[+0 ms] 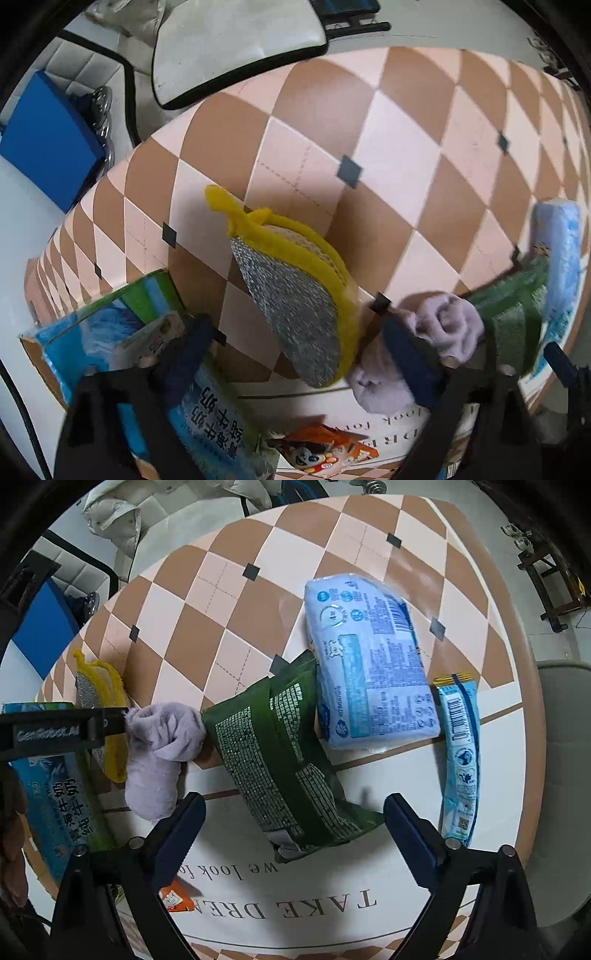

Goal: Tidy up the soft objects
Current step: 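Reach left tool to the yellow scrubber while right tool grasps the green bag, then place the scrubber and green bag into the box, opening both tools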

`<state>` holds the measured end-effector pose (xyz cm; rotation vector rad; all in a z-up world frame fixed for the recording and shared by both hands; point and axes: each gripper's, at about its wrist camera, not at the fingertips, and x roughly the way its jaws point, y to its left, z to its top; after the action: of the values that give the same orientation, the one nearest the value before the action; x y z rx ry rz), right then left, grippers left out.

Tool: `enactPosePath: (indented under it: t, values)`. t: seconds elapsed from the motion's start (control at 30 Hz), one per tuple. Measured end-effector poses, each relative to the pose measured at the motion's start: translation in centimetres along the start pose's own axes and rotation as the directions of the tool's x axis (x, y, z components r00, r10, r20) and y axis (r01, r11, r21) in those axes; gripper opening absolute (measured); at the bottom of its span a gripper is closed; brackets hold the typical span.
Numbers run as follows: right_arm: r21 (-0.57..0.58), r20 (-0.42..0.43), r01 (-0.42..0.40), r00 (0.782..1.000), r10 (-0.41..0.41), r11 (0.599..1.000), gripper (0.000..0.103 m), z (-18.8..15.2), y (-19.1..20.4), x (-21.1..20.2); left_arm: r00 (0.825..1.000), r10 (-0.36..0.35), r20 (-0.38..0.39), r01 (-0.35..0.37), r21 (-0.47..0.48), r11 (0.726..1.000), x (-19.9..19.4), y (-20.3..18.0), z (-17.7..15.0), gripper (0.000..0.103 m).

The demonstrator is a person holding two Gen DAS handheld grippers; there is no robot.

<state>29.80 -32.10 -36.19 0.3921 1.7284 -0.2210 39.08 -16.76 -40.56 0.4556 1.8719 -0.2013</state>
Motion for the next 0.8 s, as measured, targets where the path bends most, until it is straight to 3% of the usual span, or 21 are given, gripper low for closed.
enactPosePath:
  t: [0.1,0.13,0.17,0.23,0.3,0.47,0.63,0.8]
  values:
    - [-0.004,-0.023,0.005,1.0,-0.005,1.0,0.092,0.0,0.2,1.1,0.999,-0.002,-0.042,0.002,0.013,1.0,1.5,-0.2,-0.1,0.051]
    - [-0.004,-0.029,0.008,1.0,-0.008,1.0,0.086,0.4,0.5,1.6,0.999,-0.015,-0.034,0.016,0.004,1.0,1.5,-0.1,-0.3,0.045]
    - [-0.004,-0.034,0.014,0.999,-0.014,1.0,0.08,0.4,0.6,1.9,0.999,-0.024,-0.026,0.024,0.0,1.0,1.4,0.0,-0.5,0.044]
    - [0.004,-0.037,0.029,0.999,-0.028,1.0,0.048,0.2,0.6,2.3,1.0,0.0,-0.007,0.0,0.005,1.0,1.2,-0.1,-1.1,0.042]
    - [0.023,-0.033,0.021,0.999,-0.02,1.0,0.039,-0.2,0.4,2.0,1.0,0.006,0.019,-0.006,0.008,1.0,0.7,-0.1,-1.9,0.042]
    - [0.03,0.014,-0.01,1.0,0.009,0.999,0.034,-2.1,0.1,-0.5,0.991,-0.048,0.124,0.048,0.003,0.999,-3.9,0.6,-5.1,0.042]
    - [0.0,0.081,-0.08,0.994,0.079,0.997,0.033,-5.5,1.7,-5.6,0.955,-0.125,0.267,0.127,0.007,0.992,-9.8,3.0,-11.4,0.042]
    - [-0.079,0.134,-0.166,0.975,0.176,0.983,0.033,-9.0,7.0,-10.1,0.927,-0.139,0.349,0.157,-0.023,0.987,-11.9,9.5,-18.0,0.042]
